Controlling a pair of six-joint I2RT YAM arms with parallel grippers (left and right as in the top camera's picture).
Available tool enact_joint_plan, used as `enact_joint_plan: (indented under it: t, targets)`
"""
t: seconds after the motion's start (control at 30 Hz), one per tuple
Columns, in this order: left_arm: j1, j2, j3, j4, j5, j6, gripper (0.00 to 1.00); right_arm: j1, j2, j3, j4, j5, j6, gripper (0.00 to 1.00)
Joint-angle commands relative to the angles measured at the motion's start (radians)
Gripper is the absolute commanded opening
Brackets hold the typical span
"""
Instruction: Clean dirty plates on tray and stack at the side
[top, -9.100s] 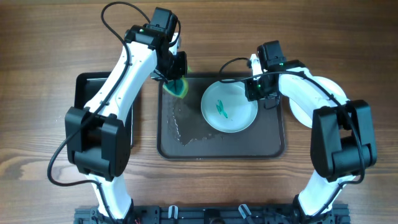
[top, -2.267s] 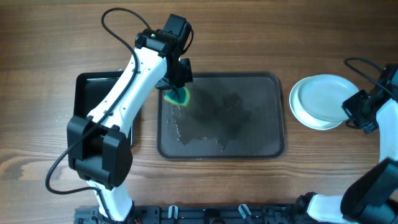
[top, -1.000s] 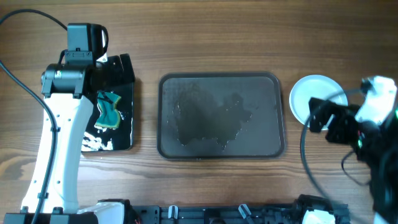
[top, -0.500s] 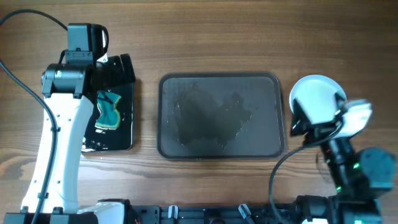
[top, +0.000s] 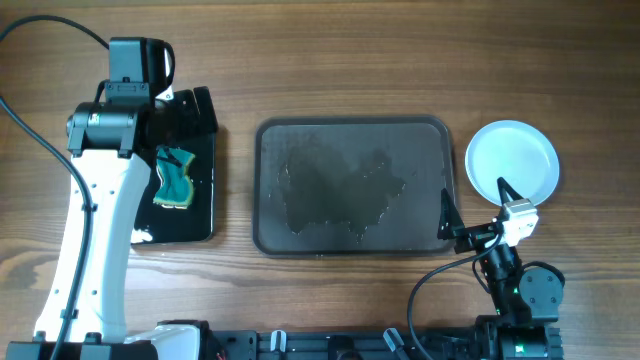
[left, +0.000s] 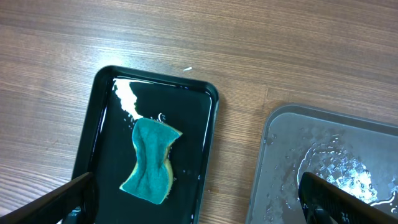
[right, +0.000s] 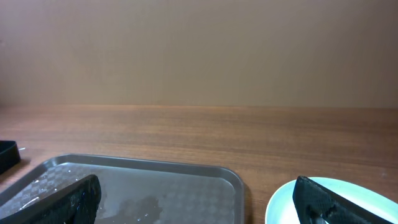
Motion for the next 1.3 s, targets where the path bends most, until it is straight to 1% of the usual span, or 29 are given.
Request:
enact_joint_plan:
  t: [0.0,0.37,0.47,0.53,0.6,0.63,0.67,0.7,0.73,0.8,0.87,0.97,1.07,1.17,1.2,1.27]
  targets:
    - [-0.004,0.004,0.002,0.003,0.005,-0.013,1.0,0.006,-0.016,-0.001,0.004,0.02,0.007,1.0]
    - [-0.004,0.001,0.002,0.002,0.005,-0.01,1.0,0.006,-0.009,-0.001,0.004,0.02,0.007,1.0]
    - [-0.006,-0.059,-0.007,0.014,0.008,-0.009,1.0,0.006,-0.009,-0.001,0.004,0.02,0.006,1.0]
    - [-0.006,-0.179,-0.134,0.183,0.08,-0.009,1.0,0.006,-0.009,-0.001,0.004,0.02,0.006,1.0]
    - [-0.006,-0.327,-0.316,0.385,0.144,-0.009,1.0,0.006,-0.009,-0.001,0.004,0.02,0.007,1.0]
    - [-0.006,-0.427,-0.439,0.494,0.177,0.001,1.0,0.006,-0.009,-0.001,0.004,0.02,0.006,1.0]
    - [-0.005,-0.528,-0.559,0.587,0.223,0.05,1.0,0.006,-0.009,-0.001,0.004,0.02,0.006,1.0]
    - [-0.005,-0.609,-0.645,0.643,0.255,0.093,1.0,0.006,-0.009,-0.001,0.004,0.02,0.007,1.0]
    - [-0.003,-0.73,-0.764,0.715,0.285,0.138,1.0,0.006,-0.009,-0.001,0.004,0.02,0.007,1.0]
    - [-0.003,-0.935,-0.952,0.813,0.294,0.184,1.0,0.006,-0.009,-0.001,0.004,0.02,0.007,1.0]
    - [-0.003,-1.114,-1.107,0.858,0.299,0.204,1.0,0.006,-0.009,-0.001,0.004,0.02,0.006,1.0]
    - [-0.004,-1.262,-1.238,0.857,0.308,0.206,1.0,0.006,-0.009,-0.001,0.004,0.02,0.007,1.0]
    - [-0.004,-1.352,-1.318,0.857,0.307,0.23,1.0,0.006,-0.009,-0.001,0.004,0.02,0.006,1.0]
    - [-0.005,-1.402,-1.368,0.857,0.296,0.231,1.0,0.006,-0.009,-0.001,0.004,0.02,0.006,1.0]
    - [-0.005,-1.425,-1.39,0.858,0.297,0.25,1.0,0.006,-0.009,-0.001,0.004,0.02,0.006,1.0]
    - [-0.005,-1.439,-1.398,0.868,0.297,0.257,1.0,0.006,-0.009,-0.001,0.004,0.02,0.006,1.0]
